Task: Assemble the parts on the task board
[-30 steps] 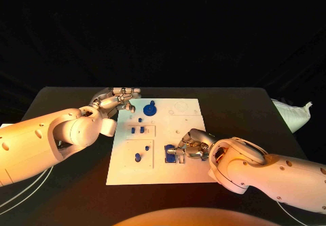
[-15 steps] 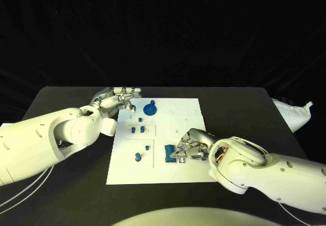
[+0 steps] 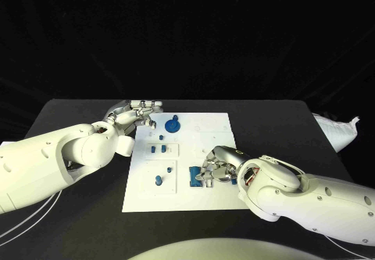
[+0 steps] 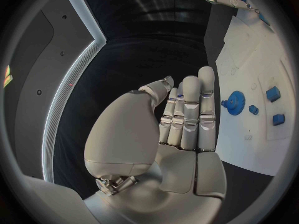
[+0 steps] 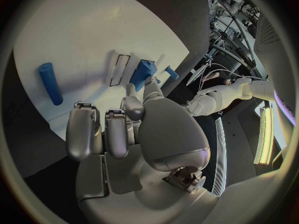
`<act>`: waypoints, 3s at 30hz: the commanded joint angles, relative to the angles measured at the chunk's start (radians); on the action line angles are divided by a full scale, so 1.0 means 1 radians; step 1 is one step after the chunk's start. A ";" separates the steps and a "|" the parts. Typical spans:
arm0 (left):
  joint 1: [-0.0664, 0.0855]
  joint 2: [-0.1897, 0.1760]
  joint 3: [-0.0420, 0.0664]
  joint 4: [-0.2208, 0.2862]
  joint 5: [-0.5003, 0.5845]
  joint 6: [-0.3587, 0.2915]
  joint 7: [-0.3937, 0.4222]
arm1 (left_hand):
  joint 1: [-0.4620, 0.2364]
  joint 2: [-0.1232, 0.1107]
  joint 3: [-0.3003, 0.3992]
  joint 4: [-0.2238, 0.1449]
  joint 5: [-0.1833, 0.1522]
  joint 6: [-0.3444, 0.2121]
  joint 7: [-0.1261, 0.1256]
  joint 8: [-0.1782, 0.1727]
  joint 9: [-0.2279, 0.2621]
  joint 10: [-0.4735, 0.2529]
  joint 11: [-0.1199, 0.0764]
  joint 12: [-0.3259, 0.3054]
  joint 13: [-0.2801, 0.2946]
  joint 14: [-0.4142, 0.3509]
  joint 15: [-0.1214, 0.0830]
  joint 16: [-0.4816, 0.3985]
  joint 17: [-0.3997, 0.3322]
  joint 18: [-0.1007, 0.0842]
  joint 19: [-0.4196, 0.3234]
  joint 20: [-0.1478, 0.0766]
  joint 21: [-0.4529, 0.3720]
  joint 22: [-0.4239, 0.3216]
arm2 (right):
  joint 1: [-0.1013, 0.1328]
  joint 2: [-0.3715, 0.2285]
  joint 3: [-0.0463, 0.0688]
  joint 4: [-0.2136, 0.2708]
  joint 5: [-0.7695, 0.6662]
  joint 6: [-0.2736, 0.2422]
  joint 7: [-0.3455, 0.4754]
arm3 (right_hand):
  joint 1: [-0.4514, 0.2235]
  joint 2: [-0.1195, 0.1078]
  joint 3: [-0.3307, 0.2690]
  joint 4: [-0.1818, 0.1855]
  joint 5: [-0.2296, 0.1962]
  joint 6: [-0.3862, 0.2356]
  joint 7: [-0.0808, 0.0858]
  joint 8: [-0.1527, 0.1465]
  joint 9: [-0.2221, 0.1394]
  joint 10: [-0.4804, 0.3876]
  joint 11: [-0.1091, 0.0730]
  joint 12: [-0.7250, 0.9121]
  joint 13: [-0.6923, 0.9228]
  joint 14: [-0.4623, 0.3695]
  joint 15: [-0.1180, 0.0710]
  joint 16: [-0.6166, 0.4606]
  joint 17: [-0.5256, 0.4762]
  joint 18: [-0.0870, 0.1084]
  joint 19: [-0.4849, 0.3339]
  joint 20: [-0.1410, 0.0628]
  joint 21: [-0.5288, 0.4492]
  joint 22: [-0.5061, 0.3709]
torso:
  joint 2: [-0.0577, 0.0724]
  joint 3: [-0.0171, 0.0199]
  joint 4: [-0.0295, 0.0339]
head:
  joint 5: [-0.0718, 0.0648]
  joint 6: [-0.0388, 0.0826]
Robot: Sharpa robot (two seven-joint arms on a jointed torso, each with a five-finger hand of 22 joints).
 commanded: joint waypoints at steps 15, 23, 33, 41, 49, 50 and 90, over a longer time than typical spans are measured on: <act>0.000 0.001 0.000 0.000 -0.008 0.020 0.002 | 0.005 0.002 0.000 -0.004 -0.003 -0.007 -0.003 0.006 -0.001 -0.007 -0.003 0.005 0.001 -0.005 0.001 -0.002 -0.001 0.012 -0.005 -0.002 -0.006 -0.001 | -0.007 -0.001 -0.006 0.010 -0.063 0.007 0.006 | -0.022 -0.005 -0.009 0.006 0.000 0.009 -0.004 0.008 0.007 0.020 -0.001 0.026 0.022 0.068 -0.009 0.003 0.066 -0.018 0.004 -0.009 0.004 0.007 | 0.001 0.0015 -0.0005 | -0.001 0.000; 0.000 -0.002 0.000 0.000 -0.009 0.021 0.001 | 0.005 0.002 0.000 -0.004 -0.003 -0.007 -0.003 0.006 -0.001 -0.007 -0.003 0.005 0.001 -0.005 0.001 -0.002 -0.001 0.012 -0.005 -0.002 -0.006 -0.001 | -0.013 -0.023 -0.006 0.051 -0.056 -0.012 0.022 | -0.036 -0.015 -0.015 0.013 -0.016 0.012 -0.006 0.012 0.011 0.027 -0.003 0.035 0.031 0.070 -0.010 0.007 0.072 -0.019 0.006 -0.010 0.008 0.014 | 0.001 0.0007 -0.0004 | 0.000 -0.002; 0.000 -0.003 0.000 0.001 -0.009 0.024 -0.001 | 0.005 0.002 0.000 -0.004 -0.003 -0.007 -0.003 0.006 -0.001 -0.007 -0.003 0.005 0.001 -0.005 0.001 -0.002 -0.001 0.012 -0.005 -0.002 -0.006 -0.001 | -0.016 -0.020 -0.006 0.038 -0.071 0.022 0.011 | -0.025 0.002 0.001 0.009 -0.058 0.014 -0.010 0.018 0.018 0.031 -0.006 0.040 0.039 0.070 -0.012 0.008 0.075 -0.020 0.007 -0.012 0.010 0.018 | 0.000 0.0005 0.0015 | 0.002 -0.005; 0.000 -0.003 0.000 0.002 -0.009 0.024 -0.001 | 0.005 0.002 0.000 -0.004 -0.003 -0.007 -0.003 0.006 -0.001 -0.007 -0.003 0.005 0.001 -0.005 0.001 -0.002 -0.001 0.012 -0.005 -0.002 -0.006 -0.001 | -0.016 -0.002 -0.006 0.011 -0.098 0.037 -0.001 | -0.014 0.014 0.010 0.003 -0.058 0.015 -0.012 0.020 0.021 0.033 -0.008 0.042 0.042 0.070 -0.014 0.008 0.075 -0.020 0.007 -0.013 0.010 0.018 | 0.000 0.0000 0.0018 | 0.004 -0.009; 0.000 -0.004 0.000 0.003 -0.009 0.024 -0.002 | 0.005 0.002 0.000 -0.004 -0.003 -0.007 -0.003 0.006 -0.001 -0.007 -0.003 0.005 0.001 -0.005 0.001 -0.002 -0.001 0.012 -0.005 -0.002 -0.006 -0.001 | -0.016 0.003 -0.006 0.004 -0.115 0.015 -0.004 | -0.011 0.022 0.015 0.001 -0.044 0.014 -0.013 0.021 0.022 0.034 -0.008 0.044 0.045 0.070 -0.015 0.007 0.075 -0.020 0.008 -0.014 0.010 0.019 | 0.000 0.0000 -0.0004 | 0.004 -0.012; 0.000 -0.005 0.000 0.003 -0.009 0.024 -0.002 | 0.005 0.002 0.000 -0.004 -0.003 -0.007 -0.003 0.006 -0.001 -0.007 -0.003 0.005 0.001 -0.005 0.001 -0.002 -0.001 0.012 -0.005 -0.002 -0.006 -0.001 | -0.016 0.000 -0.006 0.007 -0.113 0.002 -0.003 | -0.014 0.023 0.014 0.002 -0.034 0.013 -0.012 0.020 0.023 0.033 -0.008 0.042 0.044 0.070 -0.015 0.007 0.075 -0.020 0.008 -0.015 0.010 0.018 | 0.000 0.0004 -0.0003 | 0.003 -0.011; -0.001 -0.006 -0.007 0.009 -0.009 0.029 -0.003 | 0.004 0.004 -0.002 -0.007 -0.003 -0.008 -0.002 0.008 0.000 -0.009 -0.002 0.009 0.001 -0.006 0.002 0.000 -0.003 0.012 -0.004 -0.001 -0.007 -0.002 | -0.015 -0.209 0.000 0.014 -0.150 0.129 0.005 | -0.069 0.022 -0.001 0.075 0.056 -0.014 0.022 -0.101 -0.041 0.006 0.021 -0.032 0.005 0.070 0.010 0.009 0.083 -0.017 0.001 0.008 0.000 0.009 | -0.003 -0.0029 -0.0110 | -0.019 -0.003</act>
